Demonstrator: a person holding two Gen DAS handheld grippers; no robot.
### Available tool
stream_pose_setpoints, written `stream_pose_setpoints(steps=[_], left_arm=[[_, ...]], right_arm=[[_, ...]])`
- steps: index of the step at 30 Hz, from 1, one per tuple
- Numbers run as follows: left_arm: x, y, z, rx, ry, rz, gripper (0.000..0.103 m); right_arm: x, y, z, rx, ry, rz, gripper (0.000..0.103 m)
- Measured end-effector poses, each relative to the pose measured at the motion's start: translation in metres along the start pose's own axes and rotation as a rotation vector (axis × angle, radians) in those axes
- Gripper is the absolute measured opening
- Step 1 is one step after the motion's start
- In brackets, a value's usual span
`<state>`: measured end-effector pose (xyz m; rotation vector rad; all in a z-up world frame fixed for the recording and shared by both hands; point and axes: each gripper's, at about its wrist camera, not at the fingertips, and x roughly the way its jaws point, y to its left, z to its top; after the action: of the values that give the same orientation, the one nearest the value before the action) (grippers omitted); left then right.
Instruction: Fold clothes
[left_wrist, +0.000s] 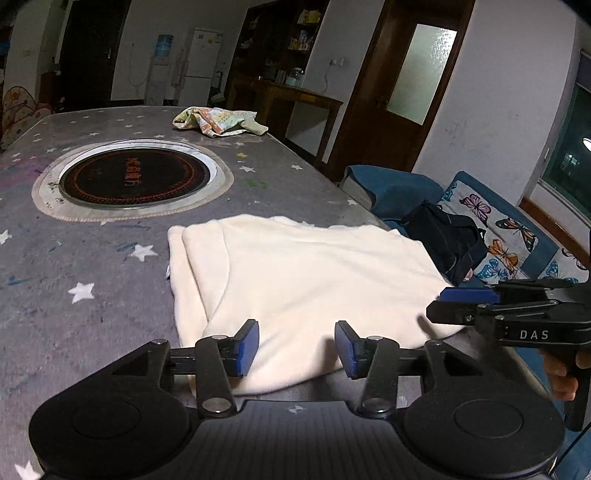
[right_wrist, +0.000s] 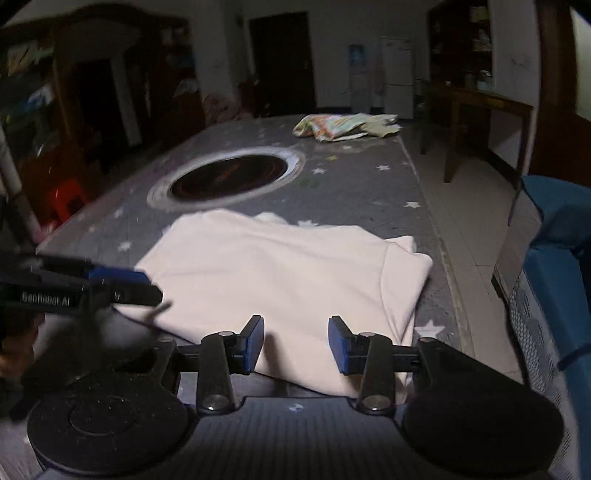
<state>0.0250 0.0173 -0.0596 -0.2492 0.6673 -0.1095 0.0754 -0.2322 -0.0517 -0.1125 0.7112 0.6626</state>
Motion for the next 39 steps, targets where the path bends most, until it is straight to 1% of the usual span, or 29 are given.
stream_pose_setpoints(steps=[4,6,8,9,14,16,18,20,22,26,28,30,34,39], left_arm=[[-0.004,-0.005,-0.008,0.039,0.002,0.027,0.050],[-0.008,-0.007,-0.009,0.045,0.002,0.034,0.055],[-0.012,-0.007,-0.010,0.036,0.006,0.039,0.057],[-0.014,-0.007,-0.011,0.030,0.007,0.040,0.059],[-0.023,-0.004,-0.014,0.009,0.019,0.055,0.067],[-0.027,-0.003,-0.015,0.006,0.020,0.060,0.068],[-0.032,-0.003,-0.016,0.003,0.019,0.076,0.075],[-0.037,-0.001,-0.018,-0.002,0.015,0.090,0.076],[-0.043,0.002,-0.019,-0.012,0.013,0.098,0.079],[-0.057,0.009,-0.025,-0.029,0.009,0.113,0.083],[-0.062,0.011,-0.027,-0.034,0.008,0.122,0.085],[-0.067,0.014,-0.030,-0.036,0.007,0.133,0.087],[-0.076,0.022,-0.036,-0.047,0.009,0.152,0.089],[-0.083,0.028,-0.041,-0.056,0.010,0.172,0.091]], right_arm=[[0.003,-0.001,-0.011,0.040,0.005,-0.036,0.040],[-0.002,-0.002,-0.012,0.062,-0.006,-0.035,0.041],[-0.007,0.000,-0.012,0.069,-0.019,-0.034,0.048],[-0.009,0.002,-0.011,0.068,-0.021,-0.031,0.054],[-0.017,0.007,-0.005,0.056,-0.023,-0.032,0.056],[-0.020,0.010,-0.002,0.045,-0.026,-0.041,0.060],[-0.023,0.012,0.000,0.041,-0.028,-0.044,0.062],[-0.027,0.016,0.001,0.039,-0.032,-0.044,0.065],[-0.032,0.021,0.001,0.036,-0.040,-0.046,0.073],[-0.040,0.032,-0.001,0.023,-0.046,-0.036,0.076],[-0.042,0.039,-0.003,0.012,-0.046,-0.035,0.083],[-0.043,0.044,-0.006,0.012,-0.046,-0.031,0.084],[-0.041,0.056,-0.010,0.017,-0.050,-0.022,0.086],[-0.035,0.065,-0.016,0.034,-0.046,-0.018,0.087]])
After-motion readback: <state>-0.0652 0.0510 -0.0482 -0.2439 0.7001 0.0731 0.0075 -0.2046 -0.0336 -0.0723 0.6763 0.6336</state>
